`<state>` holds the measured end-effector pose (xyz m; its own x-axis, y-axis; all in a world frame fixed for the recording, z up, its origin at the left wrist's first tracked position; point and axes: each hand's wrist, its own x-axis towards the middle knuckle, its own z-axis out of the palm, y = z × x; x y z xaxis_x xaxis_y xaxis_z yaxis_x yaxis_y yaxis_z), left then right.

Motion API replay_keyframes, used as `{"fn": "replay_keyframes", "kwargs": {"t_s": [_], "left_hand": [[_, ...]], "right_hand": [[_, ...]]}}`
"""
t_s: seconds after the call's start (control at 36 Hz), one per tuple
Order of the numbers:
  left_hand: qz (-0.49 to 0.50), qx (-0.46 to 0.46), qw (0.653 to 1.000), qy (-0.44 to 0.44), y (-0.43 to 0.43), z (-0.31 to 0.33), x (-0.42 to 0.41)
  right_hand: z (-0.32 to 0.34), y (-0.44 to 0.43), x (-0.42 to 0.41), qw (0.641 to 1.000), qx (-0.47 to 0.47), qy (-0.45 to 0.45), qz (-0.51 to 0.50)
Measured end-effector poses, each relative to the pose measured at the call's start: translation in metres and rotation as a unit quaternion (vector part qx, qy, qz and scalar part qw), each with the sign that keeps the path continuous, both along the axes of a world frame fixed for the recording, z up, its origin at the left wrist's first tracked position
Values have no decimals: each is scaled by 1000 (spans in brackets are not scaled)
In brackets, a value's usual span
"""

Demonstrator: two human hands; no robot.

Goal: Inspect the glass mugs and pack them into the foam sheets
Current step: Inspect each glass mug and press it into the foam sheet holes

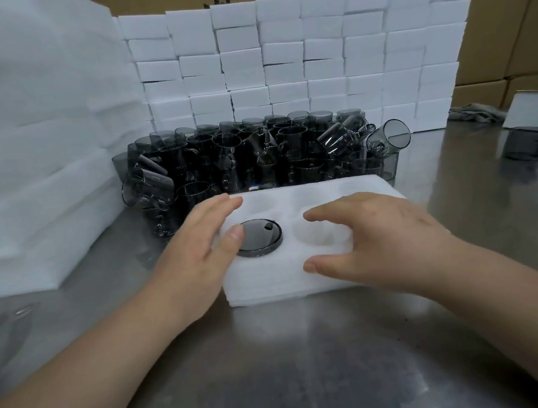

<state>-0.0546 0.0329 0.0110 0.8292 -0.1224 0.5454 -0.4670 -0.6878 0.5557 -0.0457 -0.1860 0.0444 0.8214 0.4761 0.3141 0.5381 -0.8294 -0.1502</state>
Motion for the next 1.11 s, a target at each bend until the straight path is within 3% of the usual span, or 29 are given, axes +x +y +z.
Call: {"fn": "replay_keyframes", "kwargs": {"t_s": [0.19,0.33,0.44,0.56,0.67,0.81,0.89,1.03,1.11], "left_hand": [[2,-6,1000,25,1,-3,1],[0,-68,998,3,0,-4,1],[143,-112,981,-68,9,-4,13],[343,-131,923,-113,30,10,30],[439,-138,888,-9,49,27,51],[434,-153,884,86,68,33,79],[388,-138,909,57,66,31,89],[409,-114,903,58,62,28,99],[451,-53,891,-1,61,28,97]], "right_hand": [[-2,2,0,1000,3,-16,10],[-2,2,0,999,26,-30,5],[0,0,-2,997,55,-54,5],[1,0,-4,995,74,-60,21],[1,2,-7,994,88,-55,37],[0,1,-6,994,91,-36,43],[-1,1,-5,995,83,-23,46],[-4,1,-2,995,78,-9,55],[-5,0,-1,995,82,-12,53]]}}
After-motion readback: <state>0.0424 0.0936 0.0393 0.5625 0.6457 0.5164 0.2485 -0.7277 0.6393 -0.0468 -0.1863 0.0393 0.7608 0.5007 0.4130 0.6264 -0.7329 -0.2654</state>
